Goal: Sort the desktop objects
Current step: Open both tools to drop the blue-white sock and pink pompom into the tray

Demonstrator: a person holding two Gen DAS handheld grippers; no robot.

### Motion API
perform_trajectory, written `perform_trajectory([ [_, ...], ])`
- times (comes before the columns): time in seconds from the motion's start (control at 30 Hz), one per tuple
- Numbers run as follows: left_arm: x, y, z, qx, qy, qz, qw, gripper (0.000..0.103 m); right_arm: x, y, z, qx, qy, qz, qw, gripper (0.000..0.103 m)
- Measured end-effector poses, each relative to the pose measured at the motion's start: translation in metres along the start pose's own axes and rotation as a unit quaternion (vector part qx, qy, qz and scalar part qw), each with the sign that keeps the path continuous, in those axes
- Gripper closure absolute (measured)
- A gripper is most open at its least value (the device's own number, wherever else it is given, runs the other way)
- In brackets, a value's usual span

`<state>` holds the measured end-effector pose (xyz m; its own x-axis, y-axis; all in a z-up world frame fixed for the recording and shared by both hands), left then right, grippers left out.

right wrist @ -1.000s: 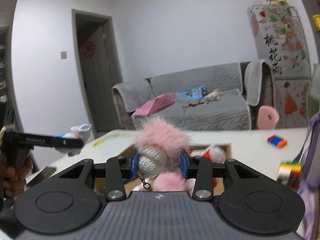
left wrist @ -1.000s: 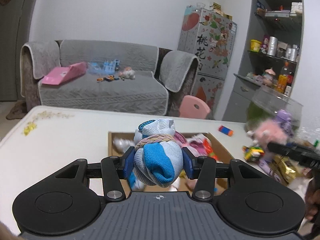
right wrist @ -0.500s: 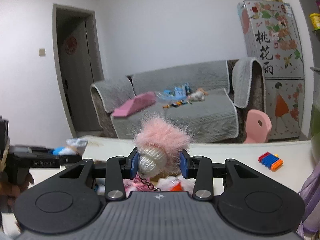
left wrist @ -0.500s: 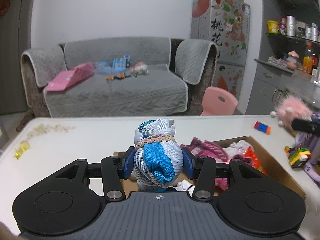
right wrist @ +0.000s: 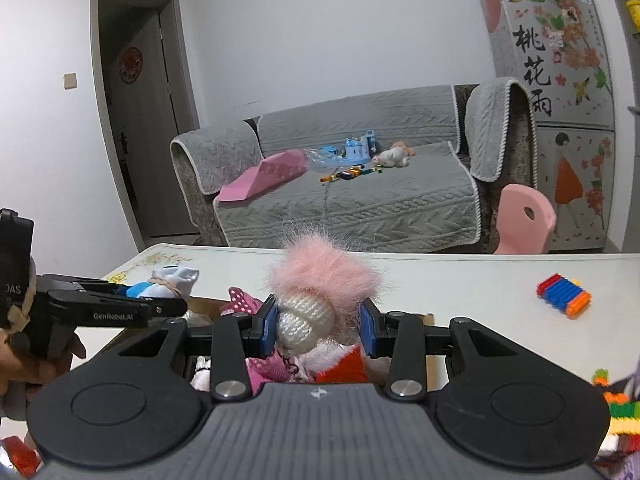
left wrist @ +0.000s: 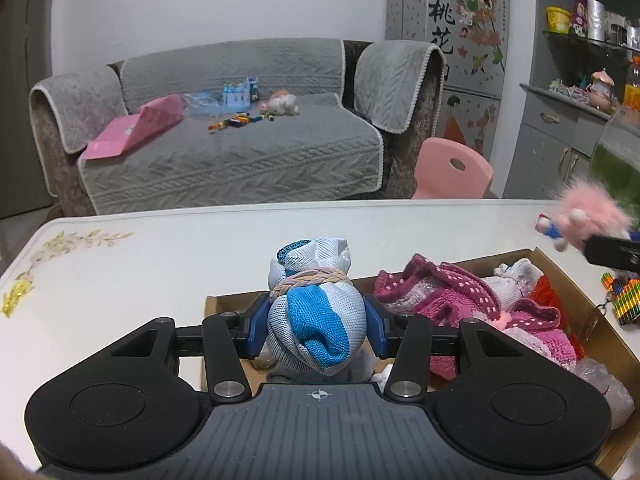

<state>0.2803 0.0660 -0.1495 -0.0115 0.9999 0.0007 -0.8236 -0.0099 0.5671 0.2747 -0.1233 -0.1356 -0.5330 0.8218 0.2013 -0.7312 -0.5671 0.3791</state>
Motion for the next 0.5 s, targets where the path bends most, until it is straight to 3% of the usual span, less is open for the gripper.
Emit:
perform_trajectory([
  [0.5,-0.017,-0.012,-0.010,0.021,-0.042,0.009,0.9988,0.048,0.005,-0.027,-0.010,0.038,0.016,-0.008,0.999,0.067],
])
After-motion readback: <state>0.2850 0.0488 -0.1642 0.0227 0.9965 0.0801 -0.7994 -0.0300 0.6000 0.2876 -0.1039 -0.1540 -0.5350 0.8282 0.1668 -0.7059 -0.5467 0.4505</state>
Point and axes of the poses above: each gripper's, at about its wrist camera, not at the fingertips, and y roughly against the way its jaws point, x to its left, z to its top, the point moved 9 cm from there along -y, roughly the way its jaws point, and after that the axes turned 1 degree about z, right-handed, at the moved point
